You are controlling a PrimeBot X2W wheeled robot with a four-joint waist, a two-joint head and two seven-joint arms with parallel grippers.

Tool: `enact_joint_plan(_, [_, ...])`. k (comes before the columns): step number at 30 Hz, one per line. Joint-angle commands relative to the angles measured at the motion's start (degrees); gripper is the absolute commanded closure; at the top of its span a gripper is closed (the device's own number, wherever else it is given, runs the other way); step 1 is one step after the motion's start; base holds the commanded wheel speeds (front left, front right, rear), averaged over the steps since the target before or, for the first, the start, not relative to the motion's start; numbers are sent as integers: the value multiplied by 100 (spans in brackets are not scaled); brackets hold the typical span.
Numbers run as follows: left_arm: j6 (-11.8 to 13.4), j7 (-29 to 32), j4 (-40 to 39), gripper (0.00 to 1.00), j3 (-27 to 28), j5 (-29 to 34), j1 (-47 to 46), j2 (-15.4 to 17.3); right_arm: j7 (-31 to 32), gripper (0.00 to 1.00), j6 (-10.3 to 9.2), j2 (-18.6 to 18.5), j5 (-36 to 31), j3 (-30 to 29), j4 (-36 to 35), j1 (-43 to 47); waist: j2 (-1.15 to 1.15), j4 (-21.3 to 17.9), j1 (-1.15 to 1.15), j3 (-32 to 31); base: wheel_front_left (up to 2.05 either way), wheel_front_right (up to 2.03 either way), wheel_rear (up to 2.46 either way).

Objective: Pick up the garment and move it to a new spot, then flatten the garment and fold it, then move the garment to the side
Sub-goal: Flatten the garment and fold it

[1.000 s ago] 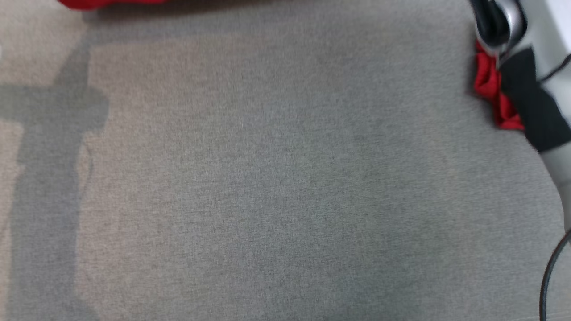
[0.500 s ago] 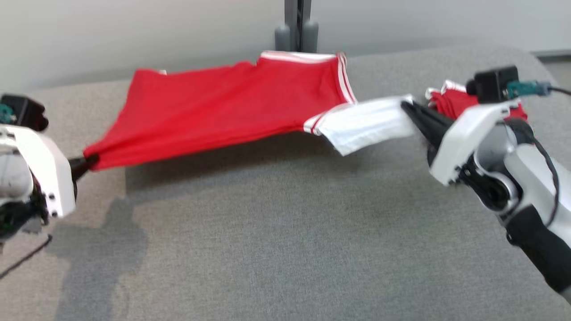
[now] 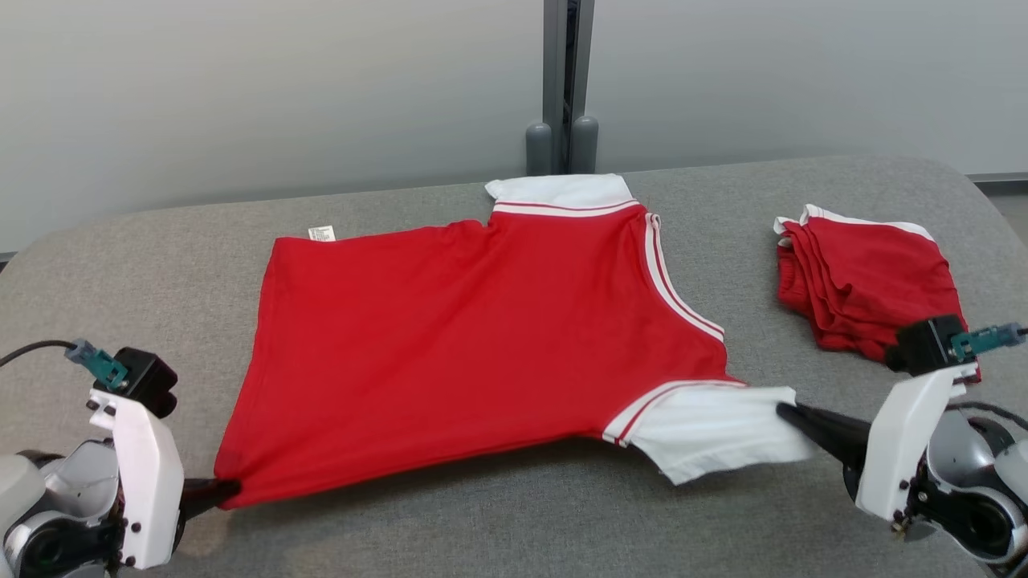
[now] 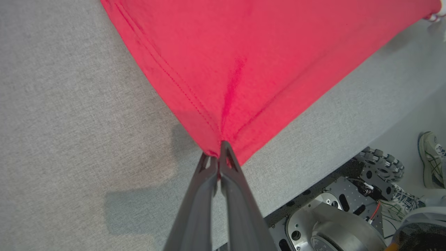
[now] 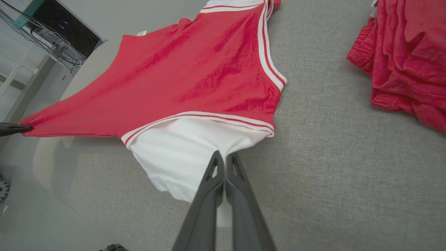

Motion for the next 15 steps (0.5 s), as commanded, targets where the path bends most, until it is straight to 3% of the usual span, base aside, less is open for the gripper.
enact_joint_plan(1, [5, 83, -194, 100, -13, -65, 140, 185, 184, 100, -1, -144, -106, -135, -190, 292, 0, 26, 0, -22, 0, 0, 0])
enact_joint_plan(9, [251, 314, -1021, 100, -87, -285, 541, 538, 1046, 100, -1, -235, -464, -1066, -1406, 1747, 0, 167, 0, 32, 0, 0, 0])
enact_joint_plan(15, [347, 306, -1152, 100, -83, -267, 603, 632, 1622, 100, 0, 132, -1012, -1910, -2044, 2486, 0, 156, 0, 101, 0, 0, 0])
